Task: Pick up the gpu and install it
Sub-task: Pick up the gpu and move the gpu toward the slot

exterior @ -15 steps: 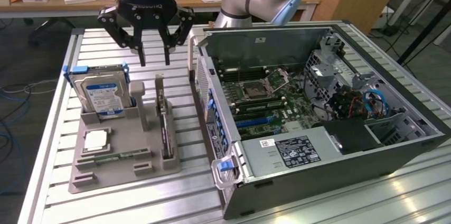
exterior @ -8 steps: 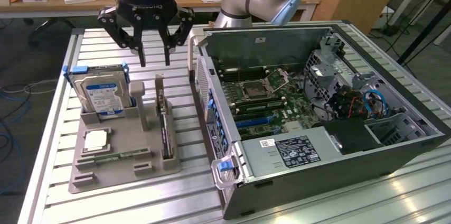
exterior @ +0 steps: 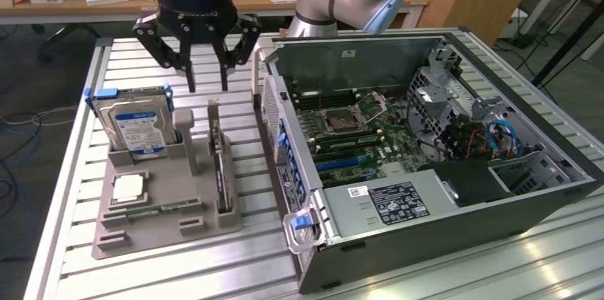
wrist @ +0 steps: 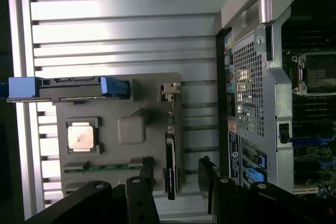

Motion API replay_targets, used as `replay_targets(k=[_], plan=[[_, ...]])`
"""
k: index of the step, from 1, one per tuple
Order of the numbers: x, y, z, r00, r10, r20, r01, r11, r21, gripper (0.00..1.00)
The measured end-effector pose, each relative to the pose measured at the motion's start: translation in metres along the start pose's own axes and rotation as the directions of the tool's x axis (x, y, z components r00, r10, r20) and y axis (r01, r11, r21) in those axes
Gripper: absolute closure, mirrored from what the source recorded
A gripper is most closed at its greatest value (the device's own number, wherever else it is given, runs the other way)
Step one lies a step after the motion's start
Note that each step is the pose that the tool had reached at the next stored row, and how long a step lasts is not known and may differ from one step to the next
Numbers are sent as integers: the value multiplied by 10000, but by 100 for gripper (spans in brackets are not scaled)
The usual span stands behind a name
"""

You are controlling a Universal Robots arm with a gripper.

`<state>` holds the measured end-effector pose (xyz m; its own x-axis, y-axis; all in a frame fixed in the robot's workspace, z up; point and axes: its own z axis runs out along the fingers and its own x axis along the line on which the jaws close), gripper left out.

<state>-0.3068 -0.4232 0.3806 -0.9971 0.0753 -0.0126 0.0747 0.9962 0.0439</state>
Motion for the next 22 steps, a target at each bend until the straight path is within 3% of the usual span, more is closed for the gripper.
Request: replay_targets(k=[22], plan=[[-24, -20, 89, 10000, 0, -1, 0, 10000, 0, 53]])
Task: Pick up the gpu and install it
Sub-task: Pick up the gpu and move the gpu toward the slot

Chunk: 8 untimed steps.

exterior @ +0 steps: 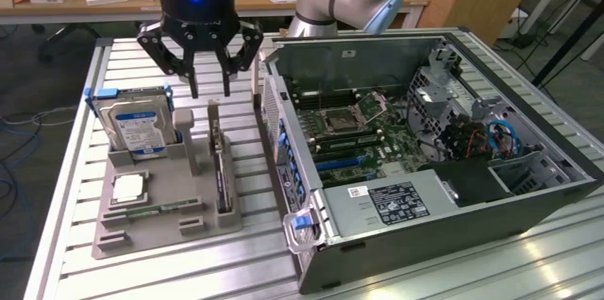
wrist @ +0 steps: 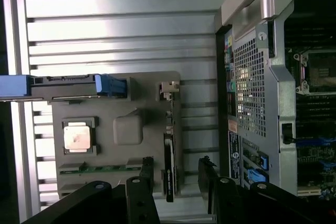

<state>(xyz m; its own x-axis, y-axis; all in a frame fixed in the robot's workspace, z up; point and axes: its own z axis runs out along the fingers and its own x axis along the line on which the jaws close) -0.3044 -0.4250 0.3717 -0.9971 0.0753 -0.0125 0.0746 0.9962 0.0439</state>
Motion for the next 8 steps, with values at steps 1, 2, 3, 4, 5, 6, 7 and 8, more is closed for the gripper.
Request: replay_targets(k=[1, 2, 3, 4, 5, 6, 7, 8], plan=[[-1, -4, 3, 10000, -1, -1, 1, 10000, 1, 53], [-2, -8, 7, 10000, 0, 0, 0, 10000, 0, 53], [-3, -14, 10, 10000, 0, 1, 0, 10000, -1, 53], [-4, -20, 13, 10000, 0, 1, 0, 10000, -1, 53], [-4, -27, 16, 10000, 0, 1, 0, 10000, -1, 53], [-5, -34, 20, 10000, 0, 1, 0, 10000, -1, 53], [-5, -41, 24, 10000, 0, 1, 0, 10000, -1, 53], [-6, -48, 29, 10000, 0, 1, 0, 10000, -1, 53]])
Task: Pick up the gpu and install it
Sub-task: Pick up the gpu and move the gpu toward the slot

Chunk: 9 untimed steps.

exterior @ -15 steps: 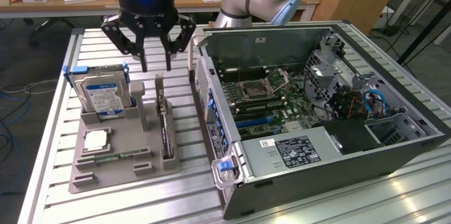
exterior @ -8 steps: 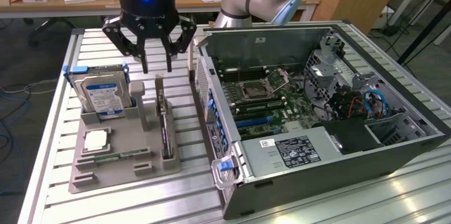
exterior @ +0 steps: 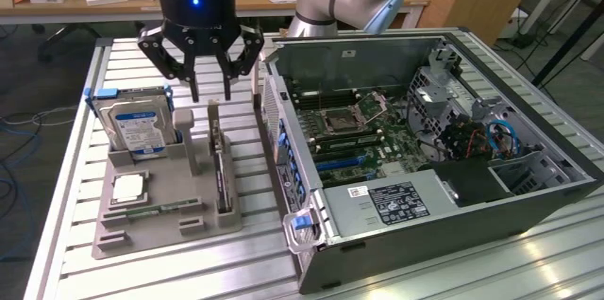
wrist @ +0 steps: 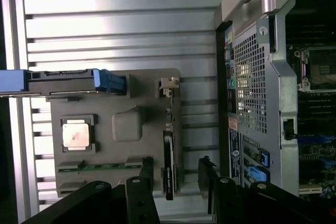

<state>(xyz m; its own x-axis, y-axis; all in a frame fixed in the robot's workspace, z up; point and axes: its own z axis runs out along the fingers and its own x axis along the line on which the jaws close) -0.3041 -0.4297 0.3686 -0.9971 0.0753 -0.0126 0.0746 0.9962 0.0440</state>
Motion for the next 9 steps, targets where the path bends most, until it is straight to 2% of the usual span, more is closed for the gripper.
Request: replay_targets(k=[9], plan=[[-1, -35, 67, 10000, 0, -1, 0, 10000, 1, 53]])
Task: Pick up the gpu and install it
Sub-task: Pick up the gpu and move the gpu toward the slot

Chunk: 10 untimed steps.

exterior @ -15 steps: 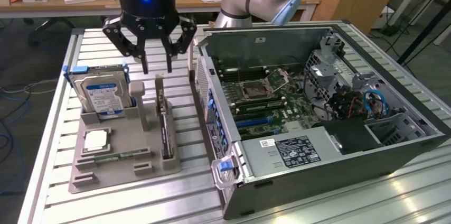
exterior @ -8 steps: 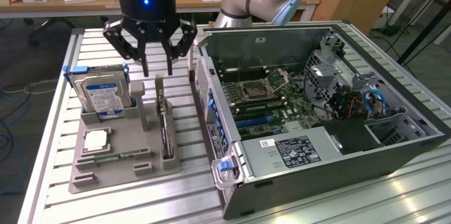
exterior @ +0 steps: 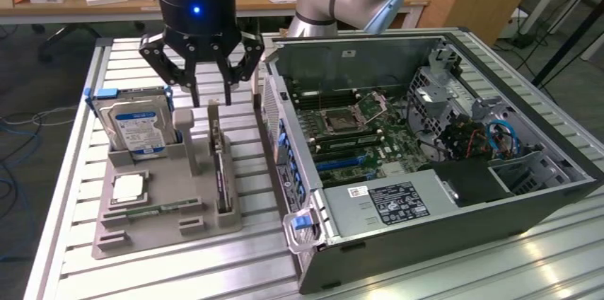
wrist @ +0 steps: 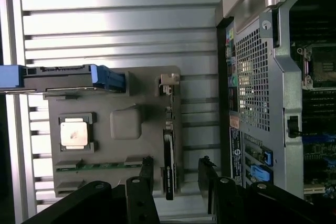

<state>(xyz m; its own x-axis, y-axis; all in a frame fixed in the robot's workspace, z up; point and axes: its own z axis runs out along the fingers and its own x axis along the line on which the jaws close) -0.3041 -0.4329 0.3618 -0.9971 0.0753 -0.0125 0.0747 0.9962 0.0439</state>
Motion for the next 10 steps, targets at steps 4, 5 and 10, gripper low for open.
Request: replay_targets(k=[4, 5, 10], plan=[[0, -4, 47, 10000, 0, 0, 0, 10000, 0, 53], [1, -5, 60, 10000, 0, 0, 0, 10000, -1, 53], [1, -11, 105, 10000, 0, 0, 0, 10000, 0, 53]])
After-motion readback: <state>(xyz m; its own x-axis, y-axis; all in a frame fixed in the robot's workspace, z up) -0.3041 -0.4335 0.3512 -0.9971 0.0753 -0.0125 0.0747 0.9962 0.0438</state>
